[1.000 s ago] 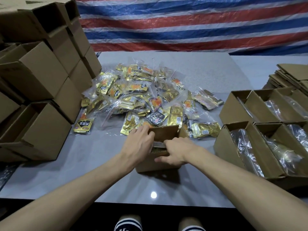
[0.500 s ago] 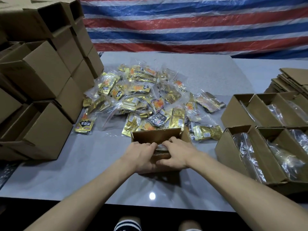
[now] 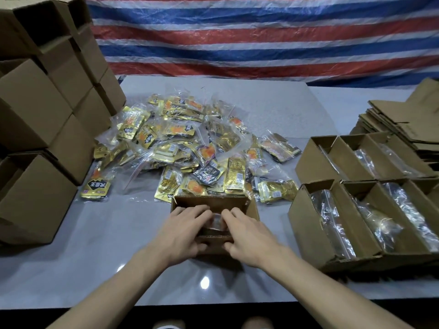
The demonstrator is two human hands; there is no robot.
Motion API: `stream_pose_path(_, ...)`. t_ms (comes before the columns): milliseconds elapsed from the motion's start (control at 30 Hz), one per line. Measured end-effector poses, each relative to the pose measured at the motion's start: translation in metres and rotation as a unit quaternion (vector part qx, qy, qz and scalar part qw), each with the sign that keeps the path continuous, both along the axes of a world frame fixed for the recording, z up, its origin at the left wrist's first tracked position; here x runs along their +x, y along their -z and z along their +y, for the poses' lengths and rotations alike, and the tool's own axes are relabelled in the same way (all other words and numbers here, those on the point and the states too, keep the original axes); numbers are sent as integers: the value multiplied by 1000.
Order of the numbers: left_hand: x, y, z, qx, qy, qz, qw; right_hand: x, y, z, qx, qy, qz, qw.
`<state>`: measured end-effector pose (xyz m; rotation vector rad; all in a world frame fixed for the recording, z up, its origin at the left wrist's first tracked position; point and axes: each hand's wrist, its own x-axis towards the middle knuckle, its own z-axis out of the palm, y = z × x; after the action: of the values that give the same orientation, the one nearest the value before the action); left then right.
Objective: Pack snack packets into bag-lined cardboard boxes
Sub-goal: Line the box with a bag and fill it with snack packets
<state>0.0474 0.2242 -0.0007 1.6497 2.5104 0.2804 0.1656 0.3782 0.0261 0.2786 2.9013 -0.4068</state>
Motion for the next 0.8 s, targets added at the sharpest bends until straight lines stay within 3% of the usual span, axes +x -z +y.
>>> stream_pose_path(133,6,-3,-14,70,49,-1,996,12,-2,0,-21,3,8,1000)
stream_pose_path(333,5,-11,-15,72,42,-52,995,14,-5,8,-75,11,17,997)
stream_pose_path(500,4,-17,-4,104,71,-7,992,12,-9,17,-55,-17,20,998)
stream_pose_path(567,2,-24,2,108,96,15,989,13,-14,23,-78,-2,65,995)
stream_pose_path(633,-1,-32,9,101,137,53,984,13,-24,34,-123,54,166,977)
stream_pose_path(700,-5,-45,19,111,176,79,975,12,-37,51,-113,92,202,969)
stream_pose_path(800,-15,-65,41,156,209,62,963,4,-62,84,-113,148,56,981)
